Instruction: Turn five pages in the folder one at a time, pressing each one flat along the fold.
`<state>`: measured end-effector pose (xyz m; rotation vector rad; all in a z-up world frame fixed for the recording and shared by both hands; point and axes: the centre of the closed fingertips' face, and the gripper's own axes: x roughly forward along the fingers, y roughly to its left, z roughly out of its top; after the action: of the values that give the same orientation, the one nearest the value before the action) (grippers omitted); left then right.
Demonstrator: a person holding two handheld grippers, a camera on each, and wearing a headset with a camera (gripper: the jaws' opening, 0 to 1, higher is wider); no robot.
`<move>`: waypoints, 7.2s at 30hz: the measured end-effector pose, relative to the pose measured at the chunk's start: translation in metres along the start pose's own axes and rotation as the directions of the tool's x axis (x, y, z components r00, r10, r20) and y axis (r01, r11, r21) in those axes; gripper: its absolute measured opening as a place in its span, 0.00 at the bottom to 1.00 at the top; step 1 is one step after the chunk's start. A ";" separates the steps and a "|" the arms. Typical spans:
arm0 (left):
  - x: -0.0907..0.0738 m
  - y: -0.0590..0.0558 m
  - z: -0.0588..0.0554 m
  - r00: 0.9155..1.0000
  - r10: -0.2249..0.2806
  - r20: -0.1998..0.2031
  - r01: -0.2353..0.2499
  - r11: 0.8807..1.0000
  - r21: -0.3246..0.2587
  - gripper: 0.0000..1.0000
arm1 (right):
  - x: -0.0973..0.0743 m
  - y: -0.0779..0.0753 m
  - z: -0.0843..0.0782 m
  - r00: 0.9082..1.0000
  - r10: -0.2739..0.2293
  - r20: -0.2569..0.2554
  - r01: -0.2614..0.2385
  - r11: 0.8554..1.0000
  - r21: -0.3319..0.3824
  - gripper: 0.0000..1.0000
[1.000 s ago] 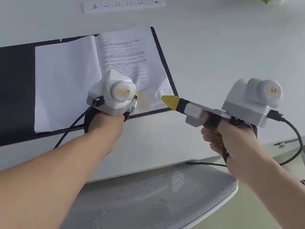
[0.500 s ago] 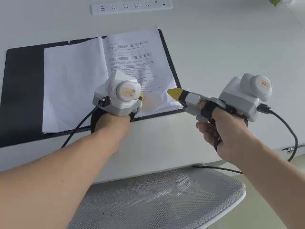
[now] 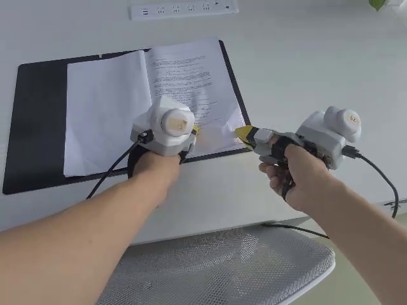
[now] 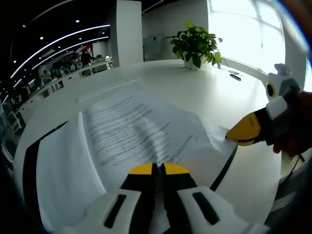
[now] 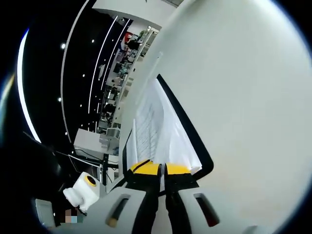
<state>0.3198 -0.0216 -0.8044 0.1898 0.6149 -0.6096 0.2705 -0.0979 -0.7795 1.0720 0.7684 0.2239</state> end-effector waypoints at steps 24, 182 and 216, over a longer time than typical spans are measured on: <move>-0.033 0.006 0.003 0.998 -0.060 -0.010 0.058 0.991 -0.121 0.13 | -0.013 0.051 0.004 0.989 0.135 0.061 -0.131 0.989 -0.067 0.00; -0.129 0.172 -0.105 0.982 0.186 0.041 -0.164 0.935 -0.315 0.00 | 0.244 0.101 -0.011 0.949 0.211 -0.236 -0.149 0.955 0.258 0.00; -0.126 0.170 -0.107 0.981 0.189 0.048 -0.166 0.939 -0.302 0.00 | 0.301 0.117 0.042 0.983 0.176 -0.053 -0.155 0.950 0.269 0.00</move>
<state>0.2859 0.2127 -0.8174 -0.0599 0.6004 -0.3417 0.5388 0.0843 -0.8059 1.3908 0.7917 0.3128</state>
